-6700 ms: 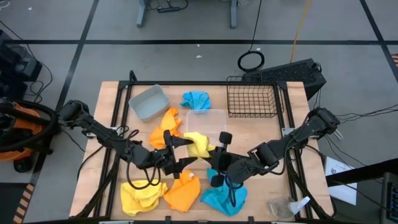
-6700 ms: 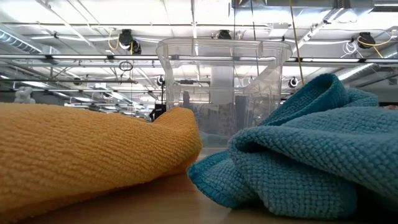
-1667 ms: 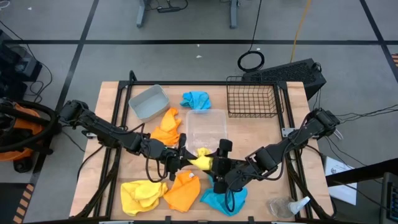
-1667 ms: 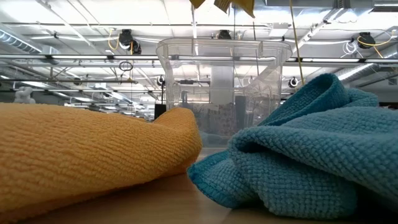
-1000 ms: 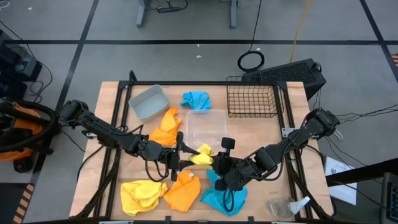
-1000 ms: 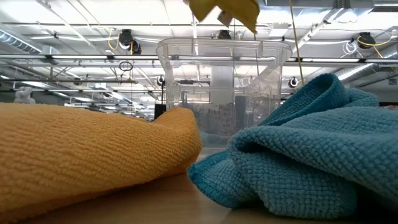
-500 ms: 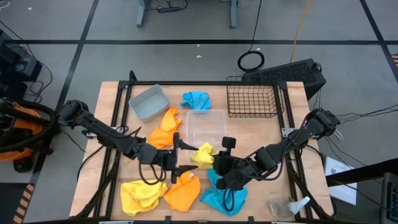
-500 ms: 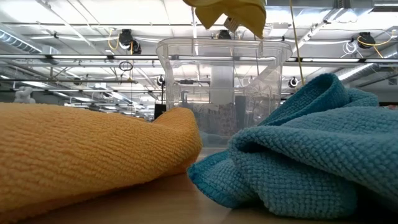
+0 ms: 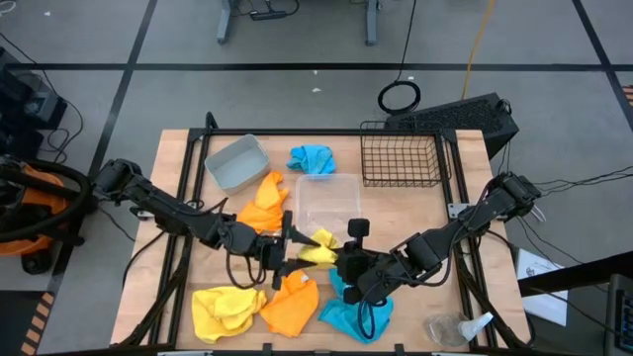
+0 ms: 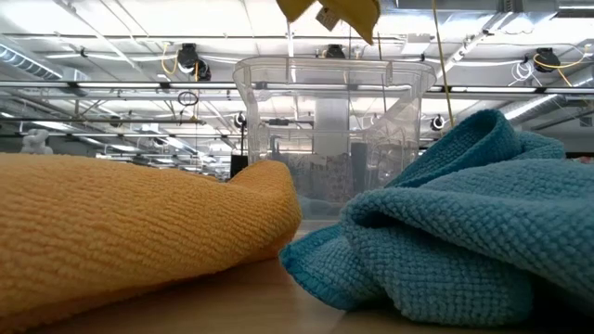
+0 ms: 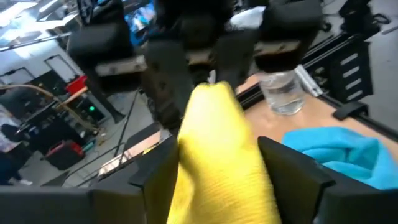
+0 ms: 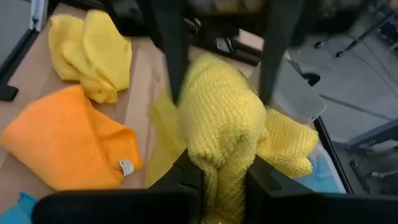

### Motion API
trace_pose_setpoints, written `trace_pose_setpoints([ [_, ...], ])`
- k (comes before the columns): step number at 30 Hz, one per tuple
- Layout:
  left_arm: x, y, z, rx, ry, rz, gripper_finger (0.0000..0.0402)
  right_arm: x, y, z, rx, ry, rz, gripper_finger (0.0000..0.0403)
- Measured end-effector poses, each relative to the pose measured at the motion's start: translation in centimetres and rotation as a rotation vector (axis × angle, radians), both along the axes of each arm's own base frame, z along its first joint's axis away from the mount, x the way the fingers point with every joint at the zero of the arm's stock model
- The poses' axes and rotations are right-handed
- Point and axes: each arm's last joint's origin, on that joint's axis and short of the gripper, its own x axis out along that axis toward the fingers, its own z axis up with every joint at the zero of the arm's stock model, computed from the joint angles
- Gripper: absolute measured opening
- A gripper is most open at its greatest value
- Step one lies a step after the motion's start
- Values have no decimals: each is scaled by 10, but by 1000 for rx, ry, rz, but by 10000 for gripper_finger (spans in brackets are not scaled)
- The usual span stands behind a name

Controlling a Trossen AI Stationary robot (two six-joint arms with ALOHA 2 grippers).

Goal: Sort microfiber towel by color & place in baskets
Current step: Put the right yellow towel into the gray bin

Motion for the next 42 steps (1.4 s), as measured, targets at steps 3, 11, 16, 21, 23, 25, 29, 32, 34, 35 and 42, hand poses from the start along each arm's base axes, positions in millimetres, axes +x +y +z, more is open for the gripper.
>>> trace_pose_setpoints([
  [3,1,2,-1,-3,9,-29,203,1,1,2,-11,-10,19,43],
  [11,4,10,-2,15,15,-19,184,2,0,2,-36,-13,29,43],
  [16,5,12,-2,15,22,-35,182,3,-2,2,-30,-7,21,43],
  [21,3,7,-4,80,30,-79,134,2,-3,0,-2,4,7,59],
  [23,2,5,-4,100,28,-63,83,2,-3,0,12,1,-3,81],
  [25,2,5,-5,104,28,-53,32,1,-2,0,19,-5,-18,112],
  [29,2,4,-4,104,28,-55,28,-4,5,1,-21,-31,-51,190],
  [32,1,4,-5,107,38,-57,31,-10,12,2,-80,-58,-75,252],
  [34,1,4,-6,107,40,-62,30,-13,19,4,-129,-80,-74,290],
  [35,1,4,-6,108,42,-64,30,-14,22,6,-139,-90,-62,306],
  [42,2,4,-2,93,6,-62,30,-1,19,6,-42,-104,8,343],
])
